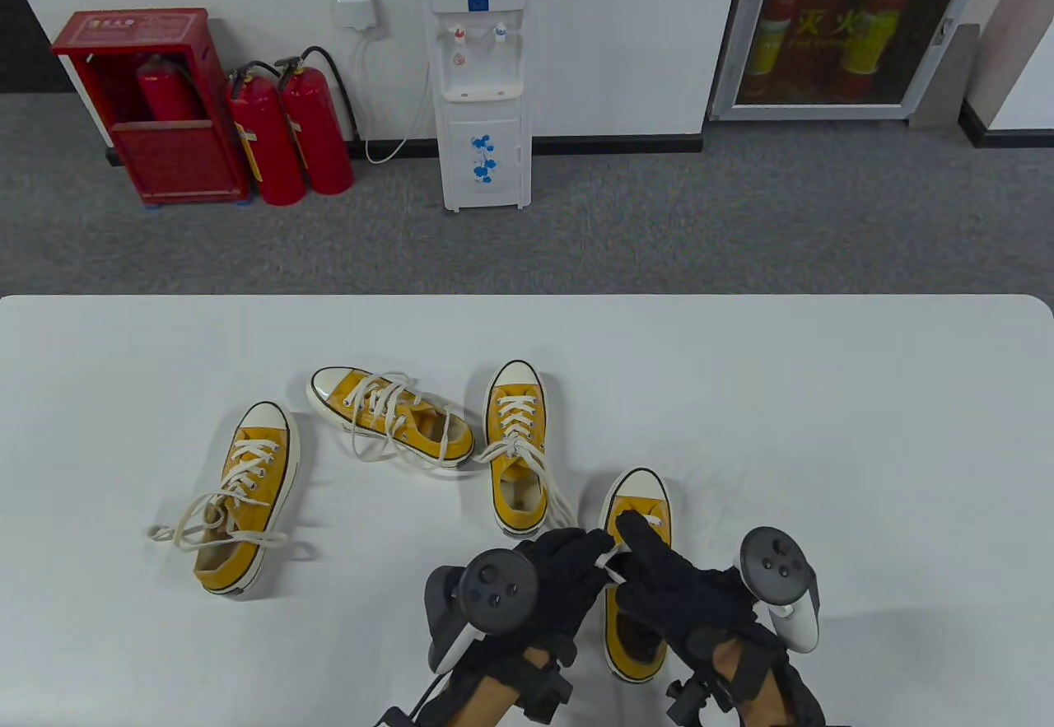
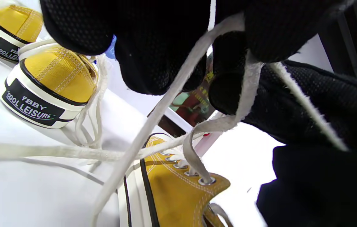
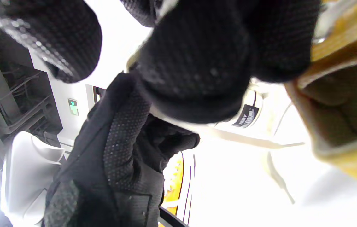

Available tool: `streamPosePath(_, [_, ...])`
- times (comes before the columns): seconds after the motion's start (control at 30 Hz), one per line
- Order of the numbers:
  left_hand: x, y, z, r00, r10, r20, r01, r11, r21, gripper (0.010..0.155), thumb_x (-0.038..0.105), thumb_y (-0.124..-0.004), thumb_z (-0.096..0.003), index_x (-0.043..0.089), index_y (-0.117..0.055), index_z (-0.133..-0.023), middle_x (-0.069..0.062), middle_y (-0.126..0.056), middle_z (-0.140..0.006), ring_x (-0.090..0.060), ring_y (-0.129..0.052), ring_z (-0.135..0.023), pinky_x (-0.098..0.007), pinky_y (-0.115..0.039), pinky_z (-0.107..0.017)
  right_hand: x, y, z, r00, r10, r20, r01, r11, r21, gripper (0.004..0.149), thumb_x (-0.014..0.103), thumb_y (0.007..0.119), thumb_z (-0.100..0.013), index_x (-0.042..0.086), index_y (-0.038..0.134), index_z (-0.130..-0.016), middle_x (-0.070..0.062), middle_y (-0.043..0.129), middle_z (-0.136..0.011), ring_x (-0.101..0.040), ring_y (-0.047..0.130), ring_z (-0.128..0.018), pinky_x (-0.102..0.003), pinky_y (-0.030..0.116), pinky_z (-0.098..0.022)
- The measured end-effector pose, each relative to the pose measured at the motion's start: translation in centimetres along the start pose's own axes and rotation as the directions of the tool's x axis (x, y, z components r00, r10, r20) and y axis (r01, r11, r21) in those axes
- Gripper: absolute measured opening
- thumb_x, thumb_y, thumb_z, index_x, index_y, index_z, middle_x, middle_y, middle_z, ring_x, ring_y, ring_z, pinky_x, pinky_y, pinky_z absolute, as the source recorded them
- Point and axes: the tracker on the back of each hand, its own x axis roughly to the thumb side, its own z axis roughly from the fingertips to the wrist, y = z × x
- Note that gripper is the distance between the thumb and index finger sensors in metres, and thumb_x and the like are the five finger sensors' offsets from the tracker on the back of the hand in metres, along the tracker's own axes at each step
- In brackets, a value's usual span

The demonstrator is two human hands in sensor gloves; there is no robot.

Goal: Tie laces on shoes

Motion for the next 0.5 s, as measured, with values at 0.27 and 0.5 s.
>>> streamPosePath(0.27, [-1.5,0.7,-0.4,0.993,0.096,-0.064,-0.095,0.995,0.022,0.043,0.051,-0.079,-0.0494,0.038,-0.089,-0.089,0.005,-0.099,-0.091,-0.023,-0.103,-0.07,-0.057,-0.075,-0.064,0.9,-0.8,0.4,0.998,0.047,0.045,-0.046,0.999,-0.025,0.07,0.026,0.087,-0.043,0.028,0.057,-0.106,-0.008,0.075,-0.098,-0.015,0.099,-0.039,-0.053,0.077,-0.053])
streamPosePath(0.5, [-3.5,1.0,-0.9,0.958,0.252,-0.136,-0.257,0.966,-0.019,0.041,0.05,-0.075,-0.0509,0.035,-0.087,-0.087,0.004,-0.097,-0.091,-0.024,-0.101,-0.072,-0.058,-0.073,-0.066,1.1,-1.7,0.6,0.995,0.04,0.088,-0.034,0.997,-0.071,0.048,0.016,0.082,-0.042,0.033,0.09,-0.087,-0.008,0.072,-0.098,-0.018,0.096,-0.041,-0.056,0.072,-0.056])
